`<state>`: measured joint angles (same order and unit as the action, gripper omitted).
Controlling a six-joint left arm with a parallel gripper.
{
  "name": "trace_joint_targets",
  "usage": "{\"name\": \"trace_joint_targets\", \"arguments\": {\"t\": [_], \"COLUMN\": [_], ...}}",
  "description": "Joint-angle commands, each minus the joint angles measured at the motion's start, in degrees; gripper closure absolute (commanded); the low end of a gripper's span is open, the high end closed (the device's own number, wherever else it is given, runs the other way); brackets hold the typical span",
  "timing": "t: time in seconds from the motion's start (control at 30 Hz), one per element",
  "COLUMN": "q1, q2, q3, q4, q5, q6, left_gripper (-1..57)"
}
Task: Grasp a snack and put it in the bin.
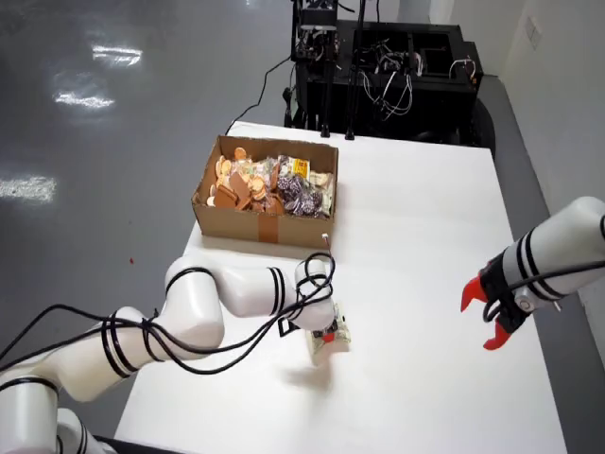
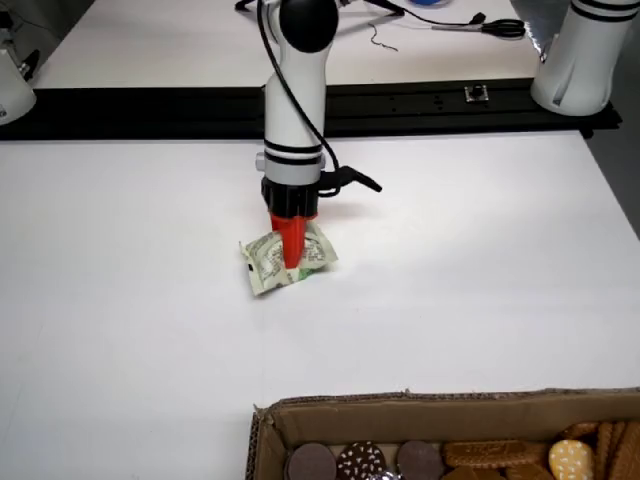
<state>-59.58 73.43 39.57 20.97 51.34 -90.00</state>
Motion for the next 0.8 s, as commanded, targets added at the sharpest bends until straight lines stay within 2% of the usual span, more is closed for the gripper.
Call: {"name": "trace_joint_targets", "arguments": {"t": [0.03,0.23,0.43,0.8], "q1": [-0.4,-1.0,-1.4,0.2], "q2": [-0.1,0.0,-0.2,-0.5], "q3": [-1.3,-3.1,-7.5,-19.2], "q4": [0.1,0.1,1.3,4.7], "q5": [1.5,4.2,8.9,18.2], "q6": [0.0,0.0,1.7,13.2], "left_gripper": [54.7,56.3,56.7,56.9]}}
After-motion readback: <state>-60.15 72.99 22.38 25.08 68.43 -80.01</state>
